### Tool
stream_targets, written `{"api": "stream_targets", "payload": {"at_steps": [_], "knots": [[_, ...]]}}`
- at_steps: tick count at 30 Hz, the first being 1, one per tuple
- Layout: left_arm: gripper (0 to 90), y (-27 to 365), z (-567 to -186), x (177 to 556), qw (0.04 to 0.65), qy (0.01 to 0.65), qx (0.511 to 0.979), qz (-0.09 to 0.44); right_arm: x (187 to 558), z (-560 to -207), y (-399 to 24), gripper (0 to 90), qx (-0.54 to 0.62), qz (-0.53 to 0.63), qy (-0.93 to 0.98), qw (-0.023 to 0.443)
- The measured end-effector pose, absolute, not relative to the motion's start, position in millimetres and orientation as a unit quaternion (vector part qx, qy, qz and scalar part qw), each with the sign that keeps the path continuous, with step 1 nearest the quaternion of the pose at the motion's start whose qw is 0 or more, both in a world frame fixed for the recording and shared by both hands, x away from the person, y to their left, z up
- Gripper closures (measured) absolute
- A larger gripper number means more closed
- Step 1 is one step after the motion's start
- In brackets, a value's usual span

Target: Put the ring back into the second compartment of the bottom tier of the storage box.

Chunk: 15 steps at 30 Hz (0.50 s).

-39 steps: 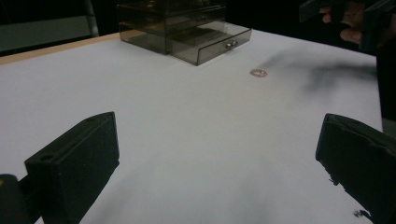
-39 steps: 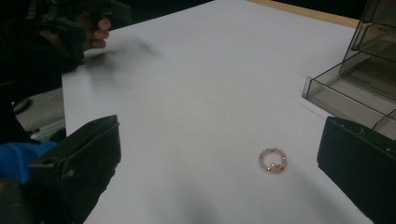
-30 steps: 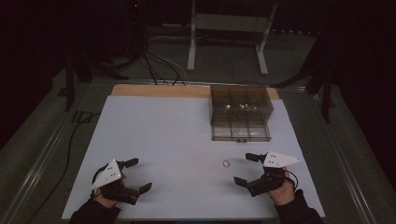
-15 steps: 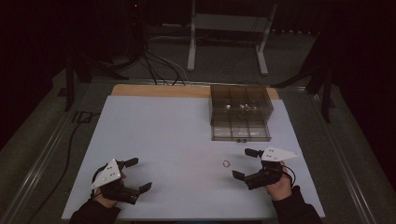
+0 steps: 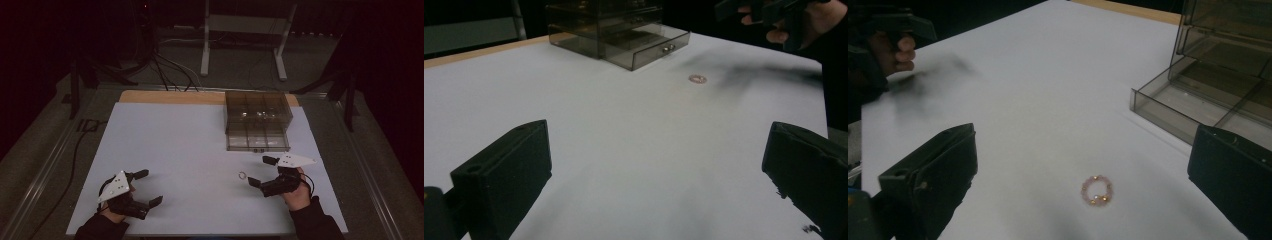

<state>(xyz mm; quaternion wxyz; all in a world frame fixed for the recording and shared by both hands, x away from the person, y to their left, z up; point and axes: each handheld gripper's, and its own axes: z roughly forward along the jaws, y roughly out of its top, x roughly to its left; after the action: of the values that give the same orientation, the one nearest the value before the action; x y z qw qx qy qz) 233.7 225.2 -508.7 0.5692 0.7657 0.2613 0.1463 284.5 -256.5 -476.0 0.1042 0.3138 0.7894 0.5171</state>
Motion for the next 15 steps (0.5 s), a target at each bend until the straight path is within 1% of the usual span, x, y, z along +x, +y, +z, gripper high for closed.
{"api": "stream_targets", "payload": {"at_steps": [5, 7, 15], "knots": [[0.6, 225, -509, 234, 0.568, 0.261, 0.767, 0.146, 290, -479, -257, 0.0, 0.324, 0.512, 0.789, 0.104], [0.6, 225, -509, 234, 0.569, 0.262, 0.766, 0.146, 292, -481, -257, 0.0, 0.332, 0.498, 0.793, 0.114], [0.6, 225, -509, 233, 0.568, 0.261, 0.767, 0.145, 299, -487, -255, 0.0, 0.351, 0.474, 0.800, 0.110]]}}
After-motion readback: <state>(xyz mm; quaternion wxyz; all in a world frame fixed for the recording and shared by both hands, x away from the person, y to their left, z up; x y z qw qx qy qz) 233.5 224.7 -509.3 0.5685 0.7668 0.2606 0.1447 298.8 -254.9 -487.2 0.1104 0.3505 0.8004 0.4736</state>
